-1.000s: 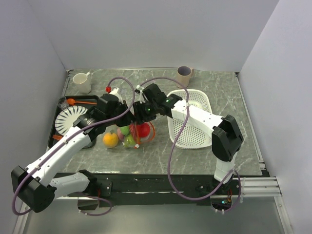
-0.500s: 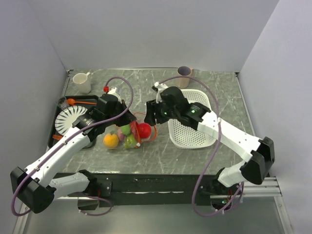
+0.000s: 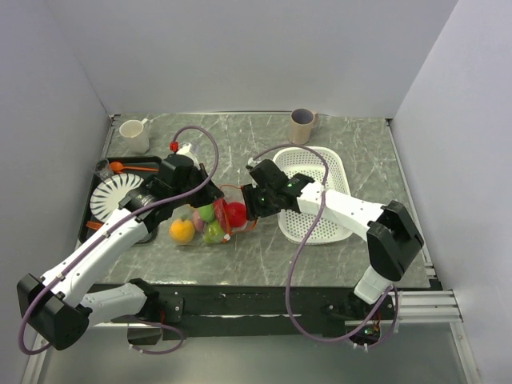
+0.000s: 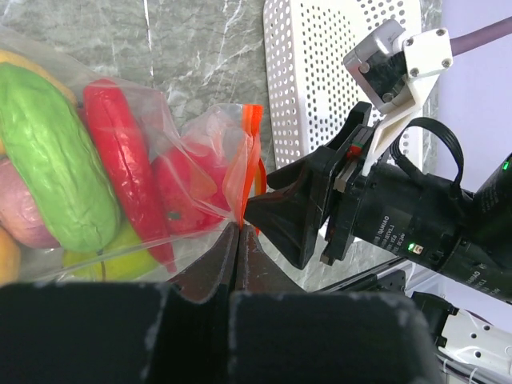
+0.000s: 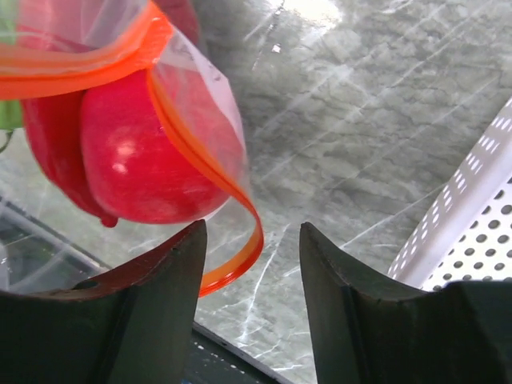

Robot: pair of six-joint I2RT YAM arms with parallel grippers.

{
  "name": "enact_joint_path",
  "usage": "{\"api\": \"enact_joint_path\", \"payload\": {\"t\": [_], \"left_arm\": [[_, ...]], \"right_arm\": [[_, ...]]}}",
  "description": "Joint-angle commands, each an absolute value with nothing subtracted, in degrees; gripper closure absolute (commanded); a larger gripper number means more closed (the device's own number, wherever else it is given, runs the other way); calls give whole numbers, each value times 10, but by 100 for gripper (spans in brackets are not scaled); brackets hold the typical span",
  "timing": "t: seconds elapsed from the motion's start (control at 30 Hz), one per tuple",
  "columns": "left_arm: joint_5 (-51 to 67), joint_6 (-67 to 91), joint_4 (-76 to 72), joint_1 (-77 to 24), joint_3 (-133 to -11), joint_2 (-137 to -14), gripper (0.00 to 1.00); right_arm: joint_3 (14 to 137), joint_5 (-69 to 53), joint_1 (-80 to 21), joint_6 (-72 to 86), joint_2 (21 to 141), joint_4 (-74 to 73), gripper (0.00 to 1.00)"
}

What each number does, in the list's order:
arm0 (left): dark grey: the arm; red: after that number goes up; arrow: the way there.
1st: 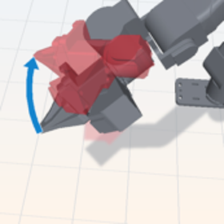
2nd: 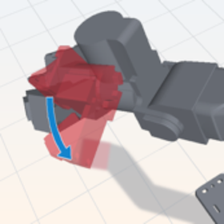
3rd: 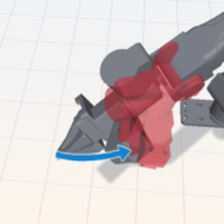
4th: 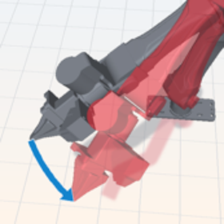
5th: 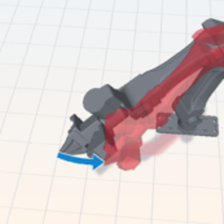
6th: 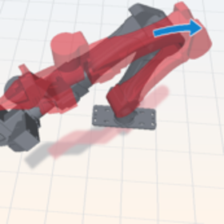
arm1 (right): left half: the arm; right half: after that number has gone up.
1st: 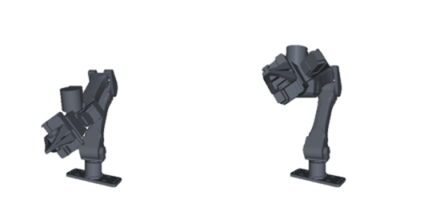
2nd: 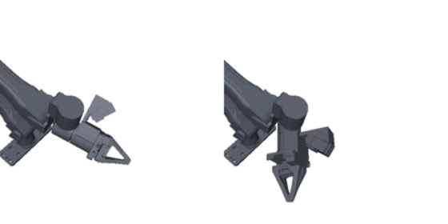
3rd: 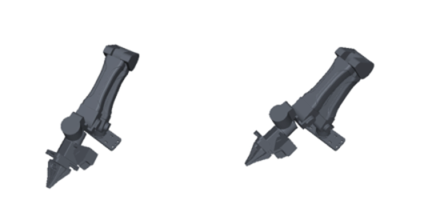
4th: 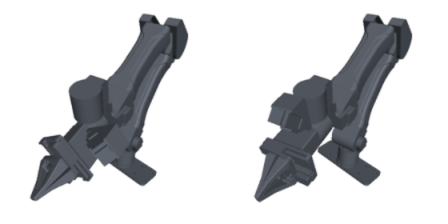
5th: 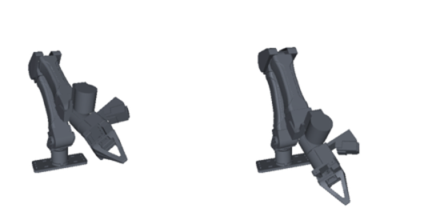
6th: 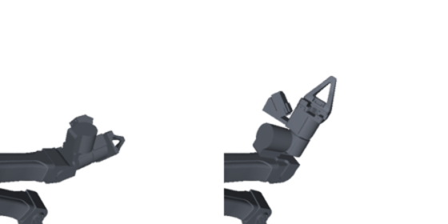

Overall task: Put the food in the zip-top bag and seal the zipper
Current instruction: Place the fake vegetable in the zipper food storage bag, then adjust the zipper food storage bag at the center of the board.

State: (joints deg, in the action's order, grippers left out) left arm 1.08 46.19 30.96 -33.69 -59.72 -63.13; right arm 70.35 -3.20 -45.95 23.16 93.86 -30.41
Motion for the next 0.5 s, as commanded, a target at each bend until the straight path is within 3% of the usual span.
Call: {"api": "enact_joint_path", "payload": {"t": [0.0,0.3,0.33,0.37,0.47], "left_arm": [[2,463,294,-338,-619,-615,99],[2,460,292,-338,-621,-621,99],[2,460,292,-338,-621,-622,99],[6,459,291,-338,-621,-626,99],[15,454,290,-338,-620,-630,99]], "right_arm": [[716,-23,-455,234,933,-288,48],[725,-76,-454,228,967,-305,83],[723,-79,-454,230,966,-303,87],[719,-81,-454,231,963,-296,99],[714,-102,-453,238,930,-270,100]]}}
